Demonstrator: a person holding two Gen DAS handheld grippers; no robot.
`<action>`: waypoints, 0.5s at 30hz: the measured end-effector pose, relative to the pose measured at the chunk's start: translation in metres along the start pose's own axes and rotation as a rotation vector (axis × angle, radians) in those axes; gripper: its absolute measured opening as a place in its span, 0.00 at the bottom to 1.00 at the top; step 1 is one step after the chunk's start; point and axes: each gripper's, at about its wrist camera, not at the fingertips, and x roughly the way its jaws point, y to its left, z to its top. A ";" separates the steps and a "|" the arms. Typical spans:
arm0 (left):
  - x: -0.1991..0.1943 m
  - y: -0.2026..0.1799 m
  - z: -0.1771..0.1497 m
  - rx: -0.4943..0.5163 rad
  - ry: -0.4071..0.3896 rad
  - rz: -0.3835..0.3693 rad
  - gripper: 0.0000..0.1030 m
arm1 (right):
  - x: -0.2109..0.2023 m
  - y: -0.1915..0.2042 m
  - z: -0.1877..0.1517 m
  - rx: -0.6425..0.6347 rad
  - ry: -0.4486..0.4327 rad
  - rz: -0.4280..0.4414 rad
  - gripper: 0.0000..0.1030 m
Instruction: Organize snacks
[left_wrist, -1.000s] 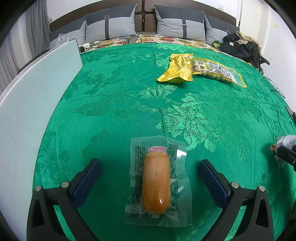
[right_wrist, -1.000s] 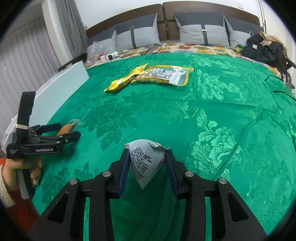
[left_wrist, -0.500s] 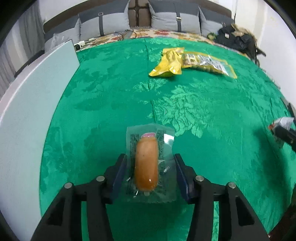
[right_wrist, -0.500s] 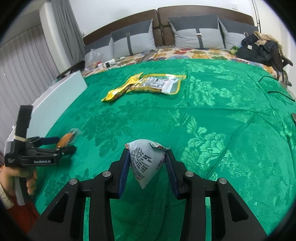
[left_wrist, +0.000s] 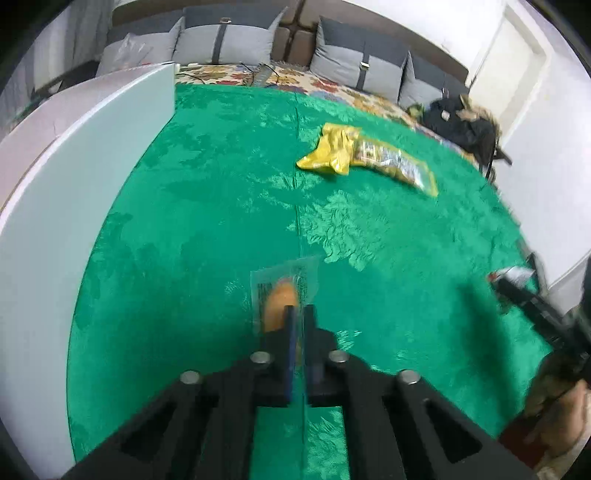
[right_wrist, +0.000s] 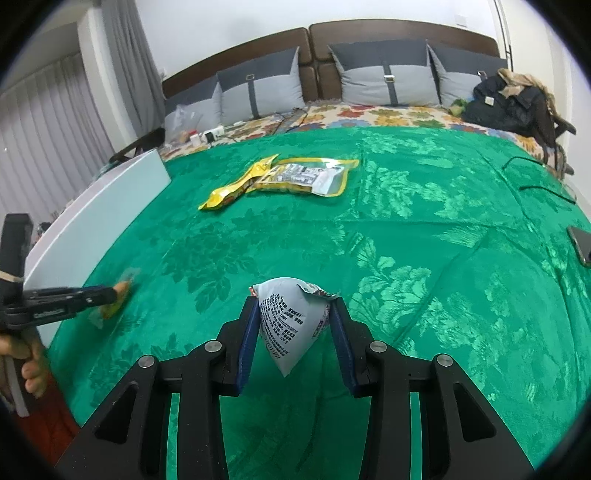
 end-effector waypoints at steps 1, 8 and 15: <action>-0.006 0.002 0.001 -0.010 -0.014 -0.011 0.01 | -0.001 0.000 0.000 -0.002 -0.004 -0.003 0.39; -0.014 0.016 -0.005 -0.055 -0.021 -0.060 0.00 | 0.001 0.006 -0.002 -0.019 0.003 -0.022 0.39; -0.004 0.010 -0.007 -0.040 0.013 -0.021 0.77 | 0.007 0.015 -0.005 -0.045 0.015 -0.010 0.39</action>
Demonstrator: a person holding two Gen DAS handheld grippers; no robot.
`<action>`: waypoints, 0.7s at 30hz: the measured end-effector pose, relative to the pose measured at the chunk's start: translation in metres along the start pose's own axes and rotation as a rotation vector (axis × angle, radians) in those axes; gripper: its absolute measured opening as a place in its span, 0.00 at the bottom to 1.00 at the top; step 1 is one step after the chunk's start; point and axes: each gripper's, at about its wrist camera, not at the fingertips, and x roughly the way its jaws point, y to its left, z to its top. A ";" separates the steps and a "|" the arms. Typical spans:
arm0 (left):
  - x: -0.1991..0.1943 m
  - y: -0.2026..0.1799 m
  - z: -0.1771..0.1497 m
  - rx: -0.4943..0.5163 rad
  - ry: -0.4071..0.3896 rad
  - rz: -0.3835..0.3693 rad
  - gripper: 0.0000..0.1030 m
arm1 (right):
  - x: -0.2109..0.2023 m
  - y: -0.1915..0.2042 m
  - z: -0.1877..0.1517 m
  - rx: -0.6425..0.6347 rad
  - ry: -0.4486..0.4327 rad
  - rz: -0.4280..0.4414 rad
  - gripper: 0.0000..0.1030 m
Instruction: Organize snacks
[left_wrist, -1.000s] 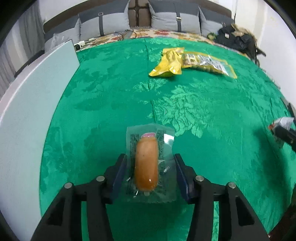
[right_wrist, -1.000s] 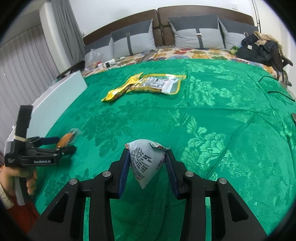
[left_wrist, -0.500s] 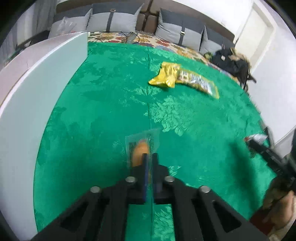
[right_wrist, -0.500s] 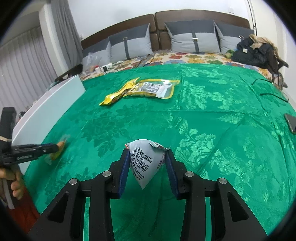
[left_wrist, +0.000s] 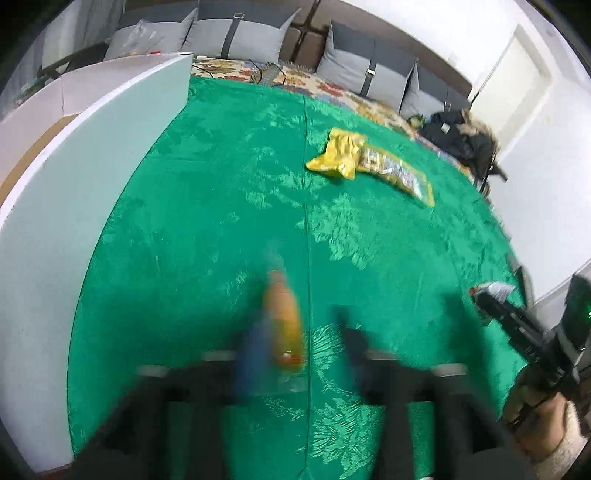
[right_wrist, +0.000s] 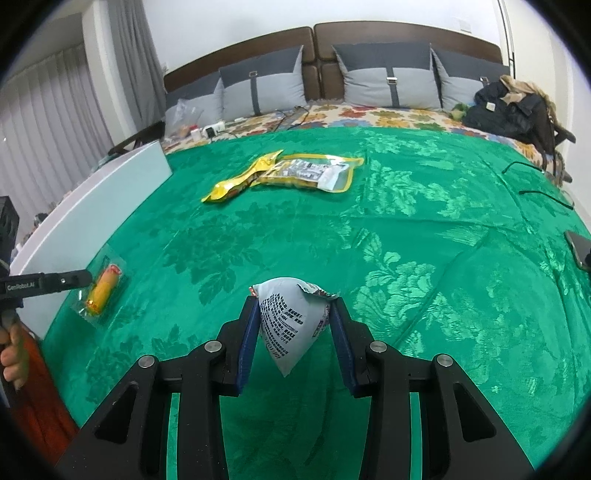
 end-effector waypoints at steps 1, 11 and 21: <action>0.000 -0.002 -0.002 0.007 -0.017 0.021 0.82 | 0.001 0.001 0.000 -0.003 0.002 0.002 0.39; 0.026 0.013 -0.009 -0.020 0.052 0.206 0.72 | -0.005 -0.004 0.001 0.002 -0.020 0.031 0.39; 0.027 -0.005 -0.016 0.092 0.056 0.179 0.23 | -0.006 -0.008 0.002 0.027 -0.025 0.027 0.39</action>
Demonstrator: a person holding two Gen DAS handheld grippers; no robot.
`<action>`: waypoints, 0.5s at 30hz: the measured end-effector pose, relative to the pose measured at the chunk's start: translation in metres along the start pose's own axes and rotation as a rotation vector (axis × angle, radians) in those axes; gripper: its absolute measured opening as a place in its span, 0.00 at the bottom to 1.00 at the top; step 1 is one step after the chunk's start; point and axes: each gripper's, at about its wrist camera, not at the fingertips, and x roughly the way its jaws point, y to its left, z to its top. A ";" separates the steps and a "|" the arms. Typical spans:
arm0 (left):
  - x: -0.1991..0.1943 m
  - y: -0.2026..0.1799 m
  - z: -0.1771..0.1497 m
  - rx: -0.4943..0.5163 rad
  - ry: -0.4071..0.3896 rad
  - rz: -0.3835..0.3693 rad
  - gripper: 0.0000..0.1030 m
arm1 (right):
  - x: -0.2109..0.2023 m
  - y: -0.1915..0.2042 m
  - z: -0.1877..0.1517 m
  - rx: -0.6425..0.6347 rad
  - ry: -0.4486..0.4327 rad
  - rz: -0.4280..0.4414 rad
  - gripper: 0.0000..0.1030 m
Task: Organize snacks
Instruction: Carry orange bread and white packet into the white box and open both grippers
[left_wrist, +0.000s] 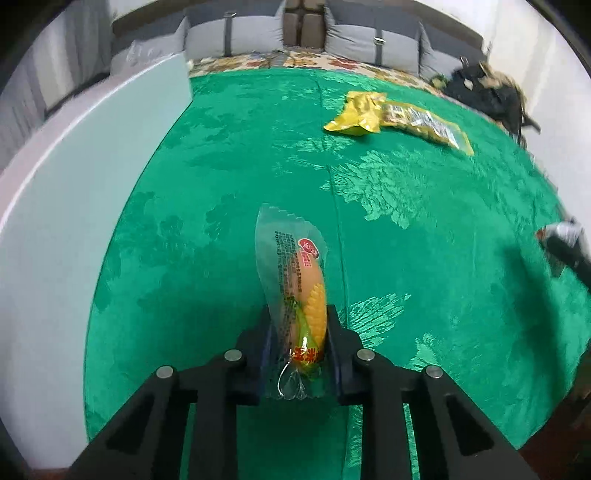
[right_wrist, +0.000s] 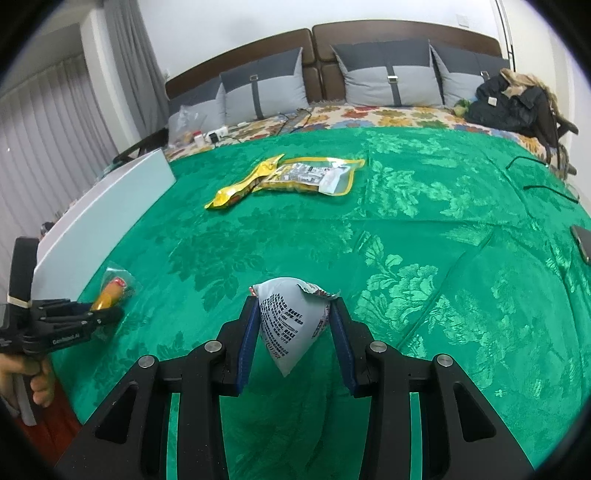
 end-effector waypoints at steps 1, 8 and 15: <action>-0.003 0.004 0.002 -0.029 -0.006 -0.026 0.23 | -0.002 0.001 0.000 -0.002 -0.006 -0.001 0.39; -0.085 0.022 0.023 -0.102 -0.157 -0.169 0.23 | -0.006 0.023 0.010 -0.061 0.013 0.004 0.39; -0.164 0.122 0.041 -0.210 -0.279 -0.073 0.25 | -0.017 0.152 0.063 -0.205 -0.006 0.263 0.39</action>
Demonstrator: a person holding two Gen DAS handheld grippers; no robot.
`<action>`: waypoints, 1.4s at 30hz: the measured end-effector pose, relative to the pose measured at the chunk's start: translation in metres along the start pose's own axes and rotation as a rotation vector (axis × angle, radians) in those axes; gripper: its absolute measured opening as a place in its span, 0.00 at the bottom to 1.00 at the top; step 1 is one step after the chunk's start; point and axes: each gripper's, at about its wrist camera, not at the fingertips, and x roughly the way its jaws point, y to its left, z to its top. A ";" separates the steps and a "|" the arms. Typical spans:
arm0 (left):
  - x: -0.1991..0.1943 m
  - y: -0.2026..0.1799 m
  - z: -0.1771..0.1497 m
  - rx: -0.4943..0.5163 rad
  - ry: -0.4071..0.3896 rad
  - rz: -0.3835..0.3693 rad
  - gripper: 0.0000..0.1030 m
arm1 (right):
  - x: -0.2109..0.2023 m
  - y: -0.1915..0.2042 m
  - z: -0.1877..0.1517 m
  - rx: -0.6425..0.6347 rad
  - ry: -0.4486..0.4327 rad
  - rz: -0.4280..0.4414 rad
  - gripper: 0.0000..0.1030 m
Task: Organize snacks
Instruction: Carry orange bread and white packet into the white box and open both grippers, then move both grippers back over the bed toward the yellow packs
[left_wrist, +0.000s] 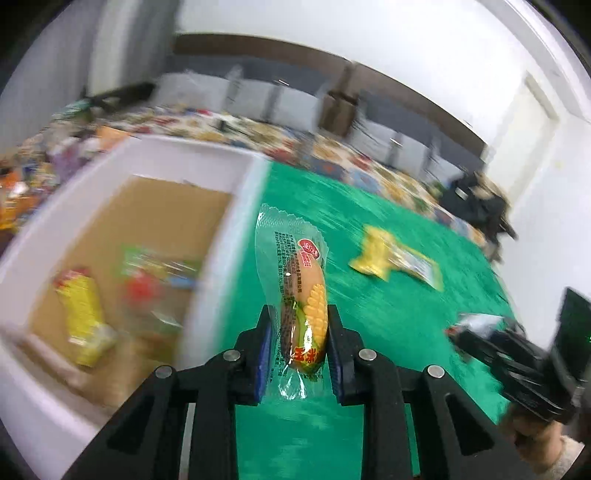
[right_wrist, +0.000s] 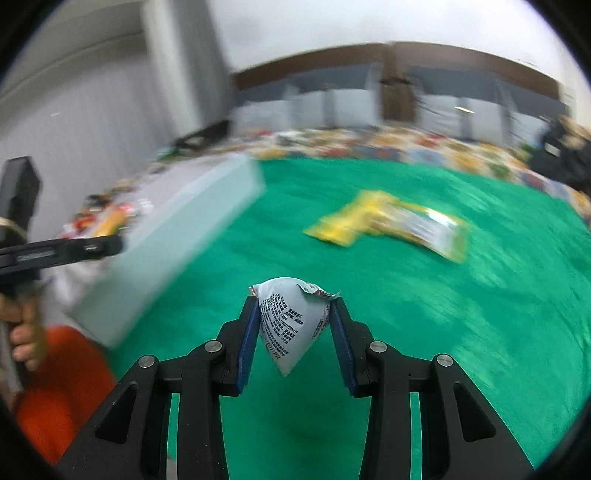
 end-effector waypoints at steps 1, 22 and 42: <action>-0.007 0.015 0.004 -0.005 -0.012 0.037 0.25 | 0.006 0.023 0.014 -0.024 -0.003 0.048 0.39; -0.073 0.171 -0.048 -0.190 -0.049 0.296 0.79 | 0.069 0.077 -0.016 0.017 0.179 0.060 0.68; -0.089 -0.068 -0.074 0.120 -0.004 -0.101 0.94 | -0.062 -0.058 -0.126 0.205 0.138 -0.456 0.73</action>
